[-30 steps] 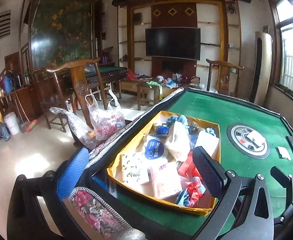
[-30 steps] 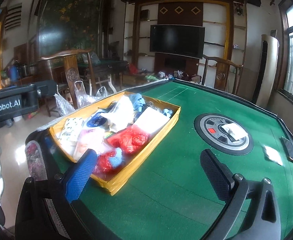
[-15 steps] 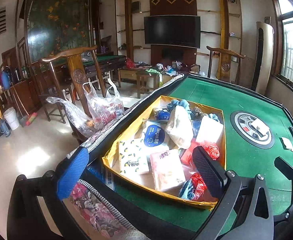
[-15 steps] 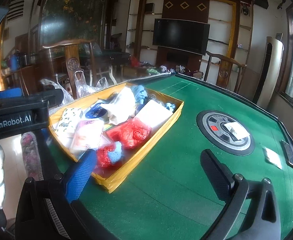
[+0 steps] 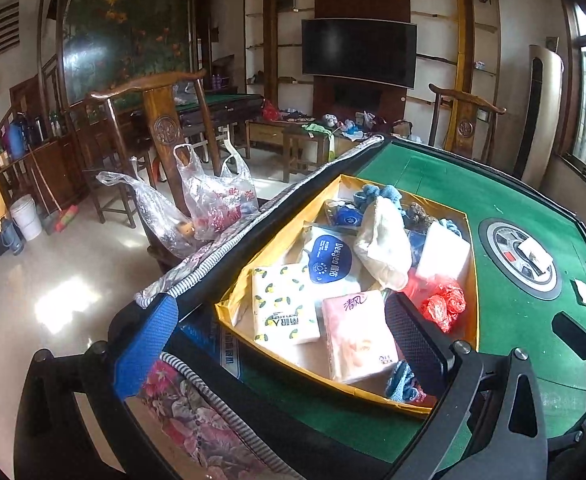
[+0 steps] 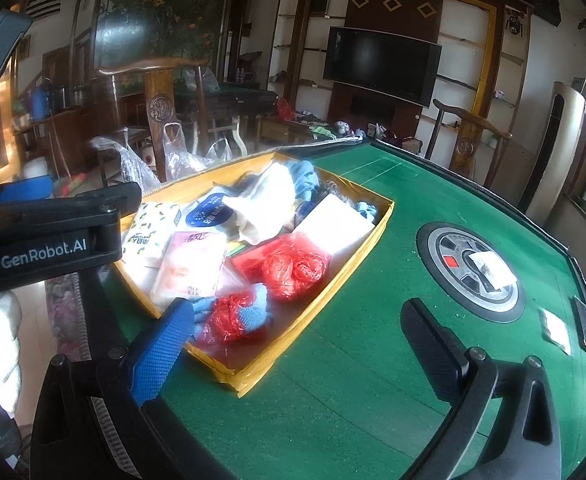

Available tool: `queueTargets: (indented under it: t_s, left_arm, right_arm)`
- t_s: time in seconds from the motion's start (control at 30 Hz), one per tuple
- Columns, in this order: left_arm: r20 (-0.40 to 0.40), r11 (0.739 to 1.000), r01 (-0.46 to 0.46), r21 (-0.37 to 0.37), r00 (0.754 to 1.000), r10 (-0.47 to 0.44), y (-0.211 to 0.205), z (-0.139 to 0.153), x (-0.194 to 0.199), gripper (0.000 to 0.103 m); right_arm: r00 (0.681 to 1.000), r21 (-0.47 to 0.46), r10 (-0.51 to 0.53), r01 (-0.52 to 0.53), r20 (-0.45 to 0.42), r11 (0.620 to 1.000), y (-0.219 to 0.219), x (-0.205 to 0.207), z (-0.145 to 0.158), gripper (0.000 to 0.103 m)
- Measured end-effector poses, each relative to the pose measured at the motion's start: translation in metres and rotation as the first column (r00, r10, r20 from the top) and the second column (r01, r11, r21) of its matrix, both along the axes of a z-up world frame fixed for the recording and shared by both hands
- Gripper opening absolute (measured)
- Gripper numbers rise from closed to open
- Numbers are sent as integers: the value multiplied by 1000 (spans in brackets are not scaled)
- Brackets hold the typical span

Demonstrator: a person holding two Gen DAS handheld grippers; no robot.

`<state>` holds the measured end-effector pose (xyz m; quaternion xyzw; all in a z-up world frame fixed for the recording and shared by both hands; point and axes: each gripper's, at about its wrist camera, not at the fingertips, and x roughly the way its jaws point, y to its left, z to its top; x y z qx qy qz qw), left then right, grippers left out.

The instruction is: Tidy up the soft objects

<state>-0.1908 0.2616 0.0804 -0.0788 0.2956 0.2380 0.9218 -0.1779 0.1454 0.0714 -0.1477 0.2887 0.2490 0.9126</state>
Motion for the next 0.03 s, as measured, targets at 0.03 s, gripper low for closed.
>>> queueTargets:
  t_s: [0.03]
  left_arm:
    - [-1, 1000, -3, 4, 1000, 3, 0, 1, 0, 103]
  right_arm:
    - [1000, 5, 2, -2, -6, 1000, -1, 1, 0, 102]
